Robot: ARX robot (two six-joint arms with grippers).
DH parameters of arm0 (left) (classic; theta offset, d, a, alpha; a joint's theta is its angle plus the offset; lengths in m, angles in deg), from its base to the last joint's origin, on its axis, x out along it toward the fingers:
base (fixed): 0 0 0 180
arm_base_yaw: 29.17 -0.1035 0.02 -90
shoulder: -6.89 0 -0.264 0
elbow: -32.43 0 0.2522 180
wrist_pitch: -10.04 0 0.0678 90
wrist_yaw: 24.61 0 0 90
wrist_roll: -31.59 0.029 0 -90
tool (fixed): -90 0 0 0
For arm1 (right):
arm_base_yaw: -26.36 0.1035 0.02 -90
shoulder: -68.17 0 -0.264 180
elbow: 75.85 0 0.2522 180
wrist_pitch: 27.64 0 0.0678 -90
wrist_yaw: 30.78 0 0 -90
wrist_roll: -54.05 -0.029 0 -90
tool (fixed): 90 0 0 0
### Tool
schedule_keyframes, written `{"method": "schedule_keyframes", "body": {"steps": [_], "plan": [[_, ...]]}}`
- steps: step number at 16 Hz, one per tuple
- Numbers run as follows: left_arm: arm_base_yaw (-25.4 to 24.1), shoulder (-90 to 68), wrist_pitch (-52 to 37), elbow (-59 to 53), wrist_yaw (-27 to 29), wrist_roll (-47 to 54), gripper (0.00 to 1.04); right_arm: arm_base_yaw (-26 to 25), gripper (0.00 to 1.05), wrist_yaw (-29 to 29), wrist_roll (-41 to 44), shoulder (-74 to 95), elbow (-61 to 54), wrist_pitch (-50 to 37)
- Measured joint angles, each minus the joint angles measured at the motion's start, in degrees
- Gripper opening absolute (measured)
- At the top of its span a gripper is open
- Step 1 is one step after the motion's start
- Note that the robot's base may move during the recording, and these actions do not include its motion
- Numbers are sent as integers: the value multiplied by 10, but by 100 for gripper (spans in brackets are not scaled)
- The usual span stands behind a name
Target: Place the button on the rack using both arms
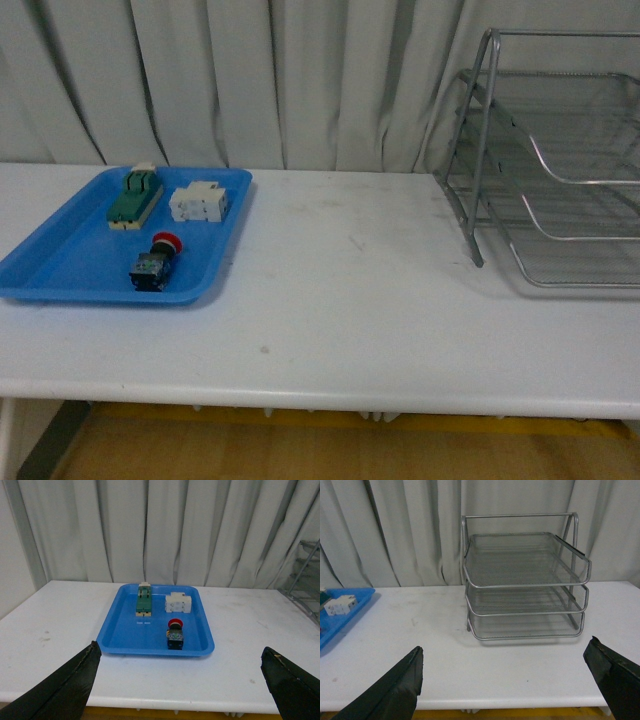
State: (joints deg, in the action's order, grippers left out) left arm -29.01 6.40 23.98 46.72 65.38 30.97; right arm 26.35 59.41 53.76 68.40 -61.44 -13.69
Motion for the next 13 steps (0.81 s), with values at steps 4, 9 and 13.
{"method": "schedule_keyframes", "body": {"steps": [4,9,13], "plan": [[0,0,0,0,0,0,98,0,98,0,0,0,0,0],[0,0,0,0,0,0,98,0,98,0,0,0,0,0],[0,0,0,0,0,0,98,0,98,0,0,0,0,0]]}}
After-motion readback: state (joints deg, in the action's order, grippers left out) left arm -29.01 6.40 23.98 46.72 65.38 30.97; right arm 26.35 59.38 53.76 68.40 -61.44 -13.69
